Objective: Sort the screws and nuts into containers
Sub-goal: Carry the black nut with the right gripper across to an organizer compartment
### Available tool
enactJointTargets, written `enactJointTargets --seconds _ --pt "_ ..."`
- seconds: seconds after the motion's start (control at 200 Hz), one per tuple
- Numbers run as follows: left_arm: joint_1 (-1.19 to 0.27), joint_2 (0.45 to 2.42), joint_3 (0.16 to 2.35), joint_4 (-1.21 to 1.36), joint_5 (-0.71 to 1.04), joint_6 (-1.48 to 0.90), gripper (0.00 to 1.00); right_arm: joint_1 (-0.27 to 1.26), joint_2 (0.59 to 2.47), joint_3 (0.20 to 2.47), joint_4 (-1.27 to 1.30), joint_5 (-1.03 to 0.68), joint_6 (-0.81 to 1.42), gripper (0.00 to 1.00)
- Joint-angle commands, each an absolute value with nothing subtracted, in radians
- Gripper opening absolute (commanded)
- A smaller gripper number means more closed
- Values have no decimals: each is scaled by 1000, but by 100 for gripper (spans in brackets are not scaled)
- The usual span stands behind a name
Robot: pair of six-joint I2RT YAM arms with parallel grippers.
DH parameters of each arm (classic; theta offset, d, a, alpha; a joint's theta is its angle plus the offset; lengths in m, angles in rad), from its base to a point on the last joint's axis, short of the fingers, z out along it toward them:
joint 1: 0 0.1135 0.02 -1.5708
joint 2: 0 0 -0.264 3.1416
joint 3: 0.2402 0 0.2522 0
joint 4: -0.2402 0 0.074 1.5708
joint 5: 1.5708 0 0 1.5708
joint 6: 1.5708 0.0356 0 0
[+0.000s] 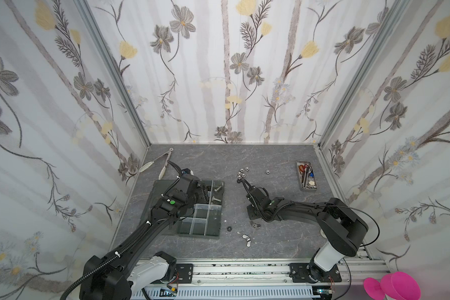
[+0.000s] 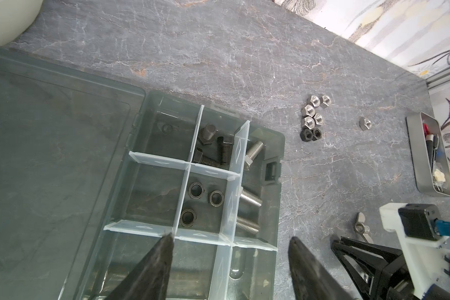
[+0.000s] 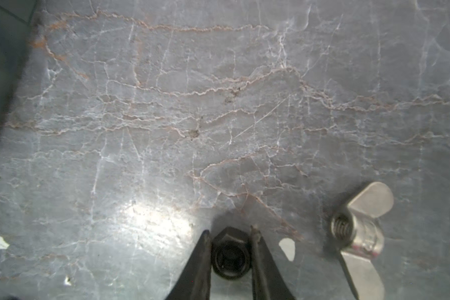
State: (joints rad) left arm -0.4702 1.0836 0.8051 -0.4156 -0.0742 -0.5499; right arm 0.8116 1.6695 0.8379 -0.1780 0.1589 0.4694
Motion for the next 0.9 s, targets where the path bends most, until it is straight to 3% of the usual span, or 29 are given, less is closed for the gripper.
enactJointTargets --seconds 0.0,0.19,0.575,0.739,0.894 --pt "-468 1076 801 -405 -86 -554 70 813 1675 847 -228 190 469 19" --pt "-469 1052 805 -413 -106 -551 71 842 1648 858 -232 190 474 15" --pt "-469 879 761 -376 -118 -528 81 842 1611 974 -219 91 461 14" --pt "-469 813 740 -376 -99 -510 95 842 1650 1058 -198 -1 465 14" --pt "-469 767 744 -398 -88 -492 100 842 1715 1152 -183 -79 482 14"
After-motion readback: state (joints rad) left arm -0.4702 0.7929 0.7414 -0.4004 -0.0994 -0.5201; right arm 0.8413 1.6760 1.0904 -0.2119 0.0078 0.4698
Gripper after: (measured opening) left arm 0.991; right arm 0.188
